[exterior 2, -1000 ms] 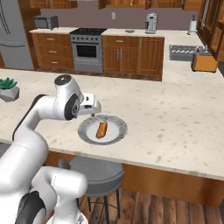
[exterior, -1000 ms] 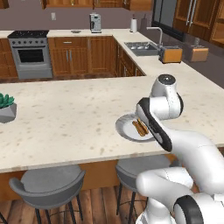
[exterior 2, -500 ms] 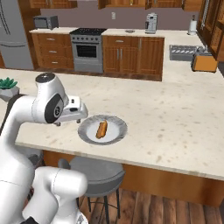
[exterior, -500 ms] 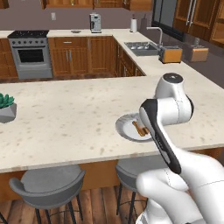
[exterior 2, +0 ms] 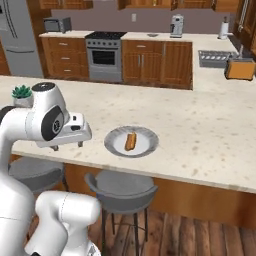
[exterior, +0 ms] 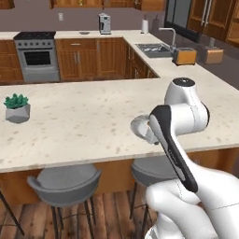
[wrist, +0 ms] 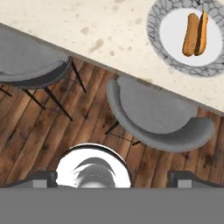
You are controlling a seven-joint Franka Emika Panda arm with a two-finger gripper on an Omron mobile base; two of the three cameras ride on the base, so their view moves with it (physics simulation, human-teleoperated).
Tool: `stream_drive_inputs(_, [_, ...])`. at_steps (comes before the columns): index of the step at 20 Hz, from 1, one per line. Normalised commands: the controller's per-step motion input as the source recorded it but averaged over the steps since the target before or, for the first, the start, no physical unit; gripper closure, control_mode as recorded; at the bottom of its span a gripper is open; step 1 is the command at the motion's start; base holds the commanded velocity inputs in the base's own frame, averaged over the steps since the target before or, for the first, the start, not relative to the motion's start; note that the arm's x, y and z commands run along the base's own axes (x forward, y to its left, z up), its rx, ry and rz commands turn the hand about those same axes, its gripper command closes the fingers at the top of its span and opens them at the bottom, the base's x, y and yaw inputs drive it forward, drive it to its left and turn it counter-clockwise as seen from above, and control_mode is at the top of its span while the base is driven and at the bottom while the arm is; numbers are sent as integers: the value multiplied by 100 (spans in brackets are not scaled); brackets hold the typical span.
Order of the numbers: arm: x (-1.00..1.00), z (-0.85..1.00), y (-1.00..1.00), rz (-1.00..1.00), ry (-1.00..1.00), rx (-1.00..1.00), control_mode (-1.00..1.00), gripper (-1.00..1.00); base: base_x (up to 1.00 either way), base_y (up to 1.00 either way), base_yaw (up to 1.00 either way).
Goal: Move the hot dog bun to the plate on the dining table and place the condiment next to that plate. Then navigate to the fridge and take the sausage and place it on the plate as well.
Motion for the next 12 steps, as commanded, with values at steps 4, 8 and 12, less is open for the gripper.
stream_drive_inputs(4, [0, 0, 0, 0, 0, 0, 100, -100, -28, 100, 0])
stream_drive_inputs(8, [0, 0, 0, 0, 0, 0, 100, -100, -8, 100, 0])
stream_drive_inputs(12, [0, 0, 0, 0, 0, 0, 100, -100, 0, 100, 0])
